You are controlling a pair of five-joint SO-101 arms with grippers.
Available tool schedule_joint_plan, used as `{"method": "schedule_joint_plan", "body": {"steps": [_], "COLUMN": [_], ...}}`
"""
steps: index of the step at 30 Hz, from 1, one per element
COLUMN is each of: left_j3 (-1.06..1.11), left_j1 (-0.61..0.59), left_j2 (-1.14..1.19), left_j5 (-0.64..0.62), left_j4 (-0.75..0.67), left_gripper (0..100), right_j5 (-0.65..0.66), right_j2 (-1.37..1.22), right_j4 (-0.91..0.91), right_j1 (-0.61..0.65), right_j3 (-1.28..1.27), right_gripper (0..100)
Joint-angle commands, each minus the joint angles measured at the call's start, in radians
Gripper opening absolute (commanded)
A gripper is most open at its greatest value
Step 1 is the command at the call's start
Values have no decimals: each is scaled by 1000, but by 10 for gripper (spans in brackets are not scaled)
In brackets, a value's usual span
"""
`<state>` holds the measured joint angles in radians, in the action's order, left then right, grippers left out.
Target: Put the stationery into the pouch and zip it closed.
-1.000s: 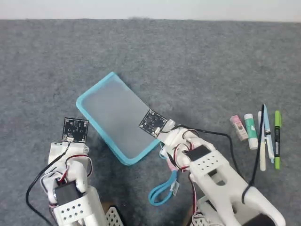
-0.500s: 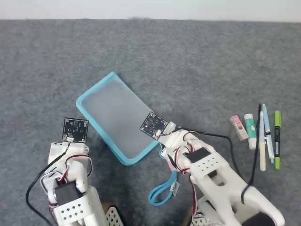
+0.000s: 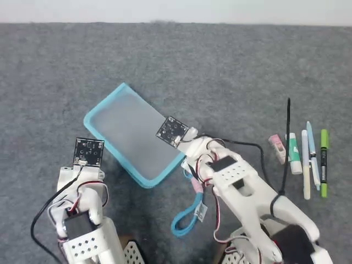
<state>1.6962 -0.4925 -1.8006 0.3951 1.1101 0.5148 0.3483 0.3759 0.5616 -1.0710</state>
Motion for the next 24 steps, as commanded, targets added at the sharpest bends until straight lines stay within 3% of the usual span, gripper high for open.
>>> {"method": "schedule_joint_plan", "body": {"steps": [1,3,8,19,24], "left_j3": [-12,-12,-12,-12,-12], "left_j1": [5,5,3,9,94], "left_j2": [-20,-20,-20,-20,-20], "left_j5": [11,11,11,12,12], "left_j4": [6,6,6,-60,-72], "left_gripper": [12,12,12,12,12], "right_j5": [11,8,-86,-486,-555], "right_j2": [-16,-42,-131,-219,-217], "right_j4": [-25,-25,-12,174,211], "right_j1": [-12,-12,-35,-483,-519], "right_j3": [91,121,203,384,382], "right_gripper": [96,4,8,5,5]}}
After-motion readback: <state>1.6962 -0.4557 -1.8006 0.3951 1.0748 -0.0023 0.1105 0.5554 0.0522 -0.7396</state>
